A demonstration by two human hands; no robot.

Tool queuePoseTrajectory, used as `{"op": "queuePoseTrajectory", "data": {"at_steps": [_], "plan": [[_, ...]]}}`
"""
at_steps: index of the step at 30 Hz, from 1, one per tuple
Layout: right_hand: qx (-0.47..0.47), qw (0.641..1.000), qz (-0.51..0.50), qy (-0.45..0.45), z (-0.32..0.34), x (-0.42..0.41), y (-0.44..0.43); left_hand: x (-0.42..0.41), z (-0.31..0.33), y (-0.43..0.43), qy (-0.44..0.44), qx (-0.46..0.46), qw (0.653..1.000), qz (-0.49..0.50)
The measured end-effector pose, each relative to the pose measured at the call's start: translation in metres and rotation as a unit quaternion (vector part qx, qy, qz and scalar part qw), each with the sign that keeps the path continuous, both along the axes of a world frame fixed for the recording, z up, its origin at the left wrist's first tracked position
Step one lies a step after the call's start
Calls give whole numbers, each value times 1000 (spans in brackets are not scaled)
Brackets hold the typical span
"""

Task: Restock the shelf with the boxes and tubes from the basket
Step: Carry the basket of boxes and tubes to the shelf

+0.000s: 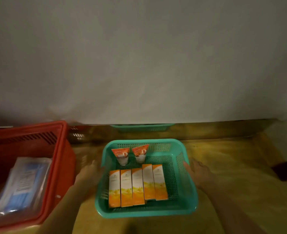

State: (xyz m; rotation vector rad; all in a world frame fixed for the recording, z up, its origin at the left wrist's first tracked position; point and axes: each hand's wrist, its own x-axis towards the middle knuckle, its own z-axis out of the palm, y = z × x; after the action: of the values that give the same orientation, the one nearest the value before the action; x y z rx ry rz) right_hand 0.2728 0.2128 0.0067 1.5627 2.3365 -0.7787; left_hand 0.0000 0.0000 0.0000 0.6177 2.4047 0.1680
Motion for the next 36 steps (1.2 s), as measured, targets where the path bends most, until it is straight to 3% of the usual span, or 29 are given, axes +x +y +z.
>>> {"op": "queuePoseTrajectory", "data": {"at_steps": [7,21,29,36], "plan": [[-66,993,-93,40,-83,4,21,-20,-99,-10,-146,73,975,148],[-50,990,-132,27,-70,3,25,-17,-77,1,-48,55,986,147],[-44,984,-157,77,47,27,18,-18,48,10,-10,56,994,95],[-31,982,-154,102,245,53,6,-1,232,13,20,97,993,68]]}}
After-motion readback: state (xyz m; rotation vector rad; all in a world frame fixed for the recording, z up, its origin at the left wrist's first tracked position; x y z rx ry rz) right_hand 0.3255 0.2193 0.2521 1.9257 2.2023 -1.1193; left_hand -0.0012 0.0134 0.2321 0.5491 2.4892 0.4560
